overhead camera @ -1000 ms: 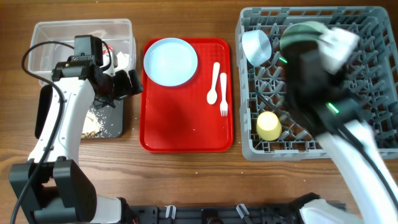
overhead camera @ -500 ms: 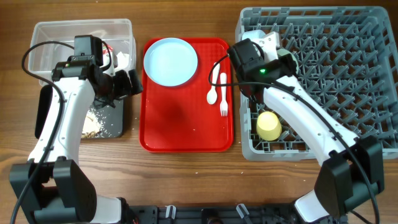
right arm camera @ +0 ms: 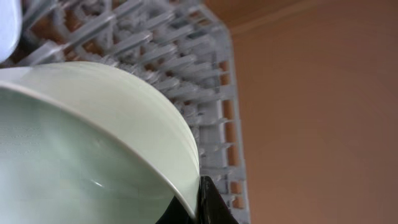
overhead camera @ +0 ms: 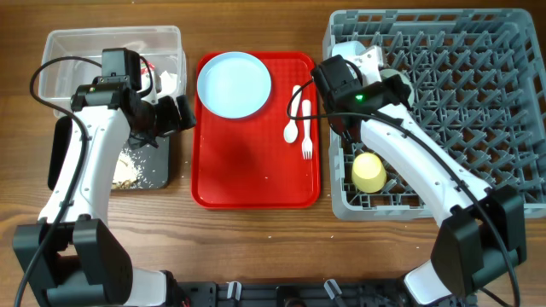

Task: Sort waste into correct bins and load items into the dishwasher rack
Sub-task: 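Place the green bowl in the rack's back row and release, then grasp the edge of the light-blue plate with the right gripper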

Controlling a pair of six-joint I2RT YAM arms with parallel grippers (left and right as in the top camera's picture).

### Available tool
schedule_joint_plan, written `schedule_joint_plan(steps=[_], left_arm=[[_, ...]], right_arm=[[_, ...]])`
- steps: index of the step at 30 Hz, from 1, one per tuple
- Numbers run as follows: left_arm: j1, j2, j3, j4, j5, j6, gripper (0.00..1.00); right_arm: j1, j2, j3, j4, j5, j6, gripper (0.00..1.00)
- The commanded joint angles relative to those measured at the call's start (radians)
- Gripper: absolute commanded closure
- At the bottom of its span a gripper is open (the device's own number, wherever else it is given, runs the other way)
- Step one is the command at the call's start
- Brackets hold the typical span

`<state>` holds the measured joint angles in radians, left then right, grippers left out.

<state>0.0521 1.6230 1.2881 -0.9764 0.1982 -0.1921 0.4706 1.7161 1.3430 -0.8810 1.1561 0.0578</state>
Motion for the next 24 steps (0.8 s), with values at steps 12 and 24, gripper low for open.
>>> schedule_joint_plan(steps=[12, 24], left_arm=[[0.002, -0.015, 0.016, 0.003, -0.009, 0.005, 0.00], [0.002, -0.015, 0.016, 0.003, -0.009, 0.005, 0.00]], right_arm=[[0.020, 0.106, -0.014, 0.058, 0.085, -0.006, 0.96], [0.105, 0.113, -0.015, 0.019, 0.015, -0.062, 0.82]])
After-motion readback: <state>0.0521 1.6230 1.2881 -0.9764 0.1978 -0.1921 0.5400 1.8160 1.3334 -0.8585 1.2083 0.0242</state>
